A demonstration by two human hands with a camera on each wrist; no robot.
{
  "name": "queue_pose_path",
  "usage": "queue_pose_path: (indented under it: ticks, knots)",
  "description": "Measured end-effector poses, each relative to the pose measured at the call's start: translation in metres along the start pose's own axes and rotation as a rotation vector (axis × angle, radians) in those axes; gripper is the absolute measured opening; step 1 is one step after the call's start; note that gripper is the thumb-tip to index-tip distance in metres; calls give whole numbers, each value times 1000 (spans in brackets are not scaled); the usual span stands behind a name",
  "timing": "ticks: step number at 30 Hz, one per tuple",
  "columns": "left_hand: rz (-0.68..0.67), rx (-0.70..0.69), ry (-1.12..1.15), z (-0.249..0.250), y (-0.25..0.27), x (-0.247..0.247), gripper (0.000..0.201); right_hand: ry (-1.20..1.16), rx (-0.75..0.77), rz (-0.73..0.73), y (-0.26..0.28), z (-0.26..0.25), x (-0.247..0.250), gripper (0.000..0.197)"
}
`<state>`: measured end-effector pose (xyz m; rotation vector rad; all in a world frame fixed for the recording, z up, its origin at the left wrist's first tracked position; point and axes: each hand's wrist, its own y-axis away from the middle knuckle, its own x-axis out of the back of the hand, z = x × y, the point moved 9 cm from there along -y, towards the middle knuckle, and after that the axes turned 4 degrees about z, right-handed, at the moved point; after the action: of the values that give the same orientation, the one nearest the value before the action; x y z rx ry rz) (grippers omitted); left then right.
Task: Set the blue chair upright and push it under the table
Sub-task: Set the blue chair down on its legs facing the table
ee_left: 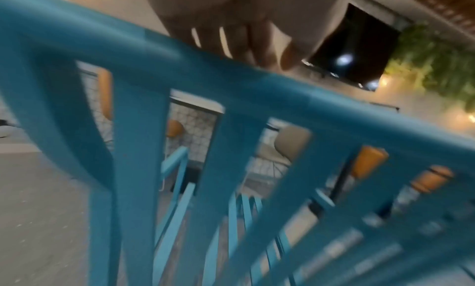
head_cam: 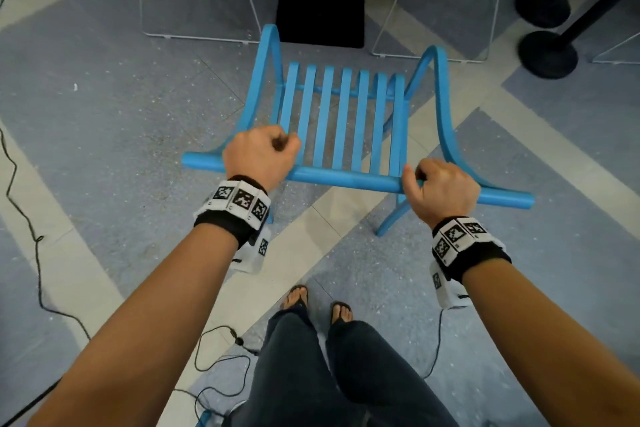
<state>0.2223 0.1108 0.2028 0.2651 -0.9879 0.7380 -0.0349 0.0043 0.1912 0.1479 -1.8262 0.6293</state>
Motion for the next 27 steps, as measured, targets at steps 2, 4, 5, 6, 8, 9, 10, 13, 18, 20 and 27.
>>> queue_pose_path:
  ticks: [2,4,5,6,8,9,10,13,18,20,27]
  knots:
    - [-126,-68,-221,10,11,-26,44,27,3,34,-1,3,-1,42]
    - [-117,-80,-323,8,13,-33,47,34,-2,45,-1,2,-3,38]
    - [-99,-72,-327,7,12,-32,46,35,3,52,-3,1,-4,37]
    - [-92,-68,-331,8,10,-32,44,36,11,55,-6,1,-5,36]
    - [-83,-75,-343,12,2,-33,42,33,13,49,-14,2,-8,36]
    - [-77,-74,-344,14,-3,-33,43,29,10,45,-20,2,-10,36]
    - [-74,-66,-344,15,-9,-34,44,25,8,37,-28,3,-13,36]
    - [-77,-48,-351,17,-31,-40,45,13,18,21,-54,3,-24,37]
    - [-88,-41,-376,20,-73,-48,44,16,40,38,-101,1,-41,36]
    - [-90,-31,-371,19,-94,-51,44,20,46,37,-122,-2,-50,35]
    - [-91,-17,-357,19,-177,-65,45,30,31,-9,-204,-11,-85,37]
